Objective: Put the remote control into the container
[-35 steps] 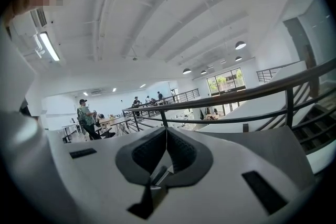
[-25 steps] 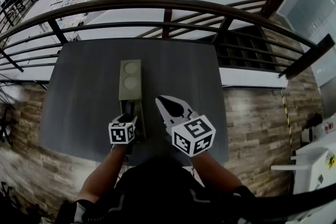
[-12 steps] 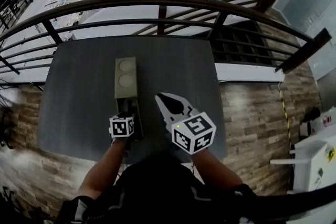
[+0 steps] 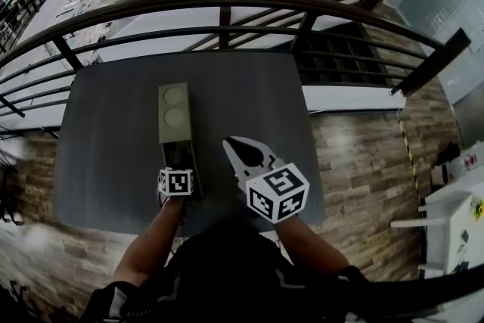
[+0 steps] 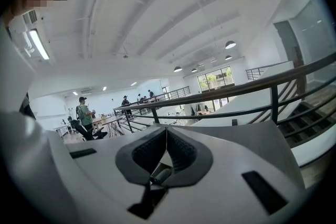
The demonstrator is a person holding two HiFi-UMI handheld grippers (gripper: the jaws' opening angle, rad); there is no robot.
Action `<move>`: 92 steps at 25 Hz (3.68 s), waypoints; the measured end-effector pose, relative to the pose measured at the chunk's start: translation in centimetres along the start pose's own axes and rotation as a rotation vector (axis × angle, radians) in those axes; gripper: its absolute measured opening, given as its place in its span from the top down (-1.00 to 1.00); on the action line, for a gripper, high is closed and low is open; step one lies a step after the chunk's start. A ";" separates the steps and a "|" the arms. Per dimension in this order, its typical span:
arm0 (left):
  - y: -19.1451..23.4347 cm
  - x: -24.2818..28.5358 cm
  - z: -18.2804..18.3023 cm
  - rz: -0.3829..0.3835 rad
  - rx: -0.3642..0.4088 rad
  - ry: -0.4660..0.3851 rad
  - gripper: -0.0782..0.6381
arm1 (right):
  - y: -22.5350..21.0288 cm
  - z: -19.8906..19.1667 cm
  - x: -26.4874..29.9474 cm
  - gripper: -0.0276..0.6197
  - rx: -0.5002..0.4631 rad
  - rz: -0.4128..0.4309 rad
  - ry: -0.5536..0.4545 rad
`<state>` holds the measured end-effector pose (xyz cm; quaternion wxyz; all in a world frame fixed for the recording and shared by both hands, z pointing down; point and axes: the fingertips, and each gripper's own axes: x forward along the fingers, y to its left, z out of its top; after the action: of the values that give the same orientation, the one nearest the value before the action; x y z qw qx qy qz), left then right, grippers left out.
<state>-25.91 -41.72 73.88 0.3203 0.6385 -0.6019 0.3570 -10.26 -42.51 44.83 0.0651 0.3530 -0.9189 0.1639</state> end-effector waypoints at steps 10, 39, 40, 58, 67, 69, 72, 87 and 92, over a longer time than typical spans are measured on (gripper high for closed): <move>-2.5 1.4 -1.1 -0.009 0.099 0.080 0.17 | -1.0 -0.8 -1.9 0.91 0.020 -0.034 0.009; -3.6 1.7 -2.4 -0.032 0.243 0.157 0.17 | -0.2 -2.5 -4.3 0.91 0.043 -0.023 0.025; -3.8 1.7 -2.5 -0.044 0.238 0.161 0.17 | -0.2 -2.6 -4.3 0.91 0.043 -0.022 0.026; -2.3 -4.0 1.0 -0.058 0.117 -0.134 0.17 | 1.0 -1.7 -4.2 0.91 0.019 0.031 0.015; -4.0 -9.0 2.7 -0.158 -0.017 -0.360 0.17 | 2.2 -2.0 -4.8 0.91 0.020 0.100 0.018; -4.5 -11.0 3.5 -0.162 -0.047 -0.436 0.17 | 2.0 -2.0 -5.3 0.91 0.025 0.120 0.014; -4.8 -13.7 4.7 -0.153 -0.085 -0.525 0.17 | 1.6 -1.7 -5.6 0.91 0.029 0.148 0.010; -7.9 -26.4 8.4 -0.122 -0.180 -0.839 0.76 | 1.5 -1.2 -6.8 0.91 0.023 0.287 0.014; -9.6 -28.4 8.7 -0.095 -0.177 -0.877 0.76 | 1.6 -0.6 -7.2 0.91 0.020 0.339 0.004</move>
<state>-16.31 -33.02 45.43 0.1041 0.7267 -0.6788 -0.0154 -5.93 -36.68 43.28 0.0346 0.1933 -0.9634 0.1825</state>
